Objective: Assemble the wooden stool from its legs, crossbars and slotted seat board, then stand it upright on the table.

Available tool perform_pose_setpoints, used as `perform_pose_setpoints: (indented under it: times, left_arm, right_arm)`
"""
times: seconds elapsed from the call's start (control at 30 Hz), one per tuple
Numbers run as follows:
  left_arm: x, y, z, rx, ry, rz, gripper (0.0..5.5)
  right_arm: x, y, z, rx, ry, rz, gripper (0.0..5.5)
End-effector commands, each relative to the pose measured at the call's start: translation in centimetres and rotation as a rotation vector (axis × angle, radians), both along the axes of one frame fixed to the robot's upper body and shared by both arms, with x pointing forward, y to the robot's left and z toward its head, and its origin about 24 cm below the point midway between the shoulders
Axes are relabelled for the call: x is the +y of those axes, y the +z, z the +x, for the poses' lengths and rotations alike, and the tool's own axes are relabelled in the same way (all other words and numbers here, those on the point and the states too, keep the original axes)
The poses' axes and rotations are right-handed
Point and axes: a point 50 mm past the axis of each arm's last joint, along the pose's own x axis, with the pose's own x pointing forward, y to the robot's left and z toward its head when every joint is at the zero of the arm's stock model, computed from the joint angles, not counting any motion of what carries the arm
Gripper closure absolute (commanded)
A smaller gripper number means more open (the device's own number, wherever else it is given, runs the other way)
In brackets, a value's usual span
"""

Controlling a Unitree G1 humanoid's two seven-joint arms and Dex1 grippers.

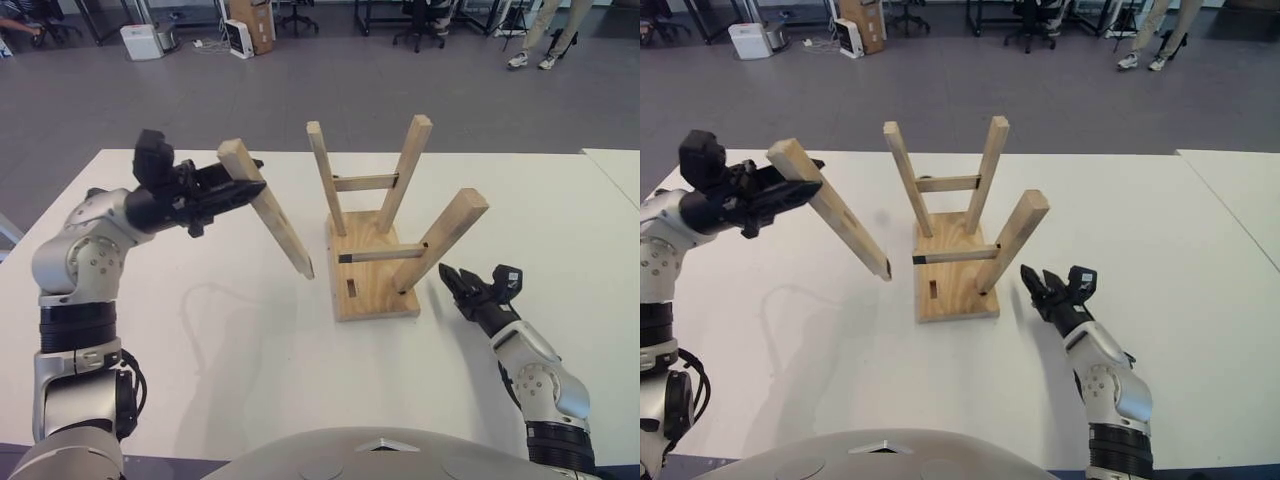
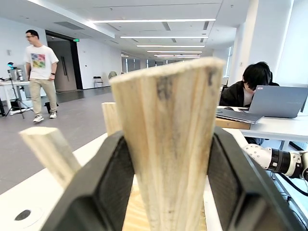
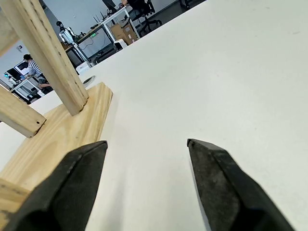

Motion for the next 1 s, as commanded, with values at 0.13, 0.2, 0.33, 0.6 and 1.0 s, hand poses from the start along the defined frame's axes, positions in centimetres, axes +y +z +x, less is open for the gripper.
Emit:
perform_pose_setpoints:
  times: [0.13,0.2,0.33,0.6,1.0]
  left_arm:
    - [-1.3,-2.1,-0.7,-0.004,0.001,-0.029,3.46]
    - [-1.3,-2.6,-0.9,-0.004,0.018,-0.031,3.46]
    - [-1.8,-3.5,-1.1,0.004,-0.001,-0.037,3.46]
    - [-1.4,-5.3,0.0,-0.028,-0.037,0.037,3.46]
    - [-2.5,-4.4,2.5,-0.049,-0.238,0.12,3.47]
  right_arm:
    - [3.6,-2.1,-1.0,0.139,0.154,0.019,2.39]
    - [4.6,-2.2,-1.4,0.15,0.219,0.022,2.39]
    - [5.7,-2.2,-1.7,0.153,0.291,0.02,2.39]
    - [5.6,-1.8,-0.9,0.13,0.295,0.019,2.39]
    - [5.6,-1.5,-0.3,0.109,0.302,0.015,2.39]
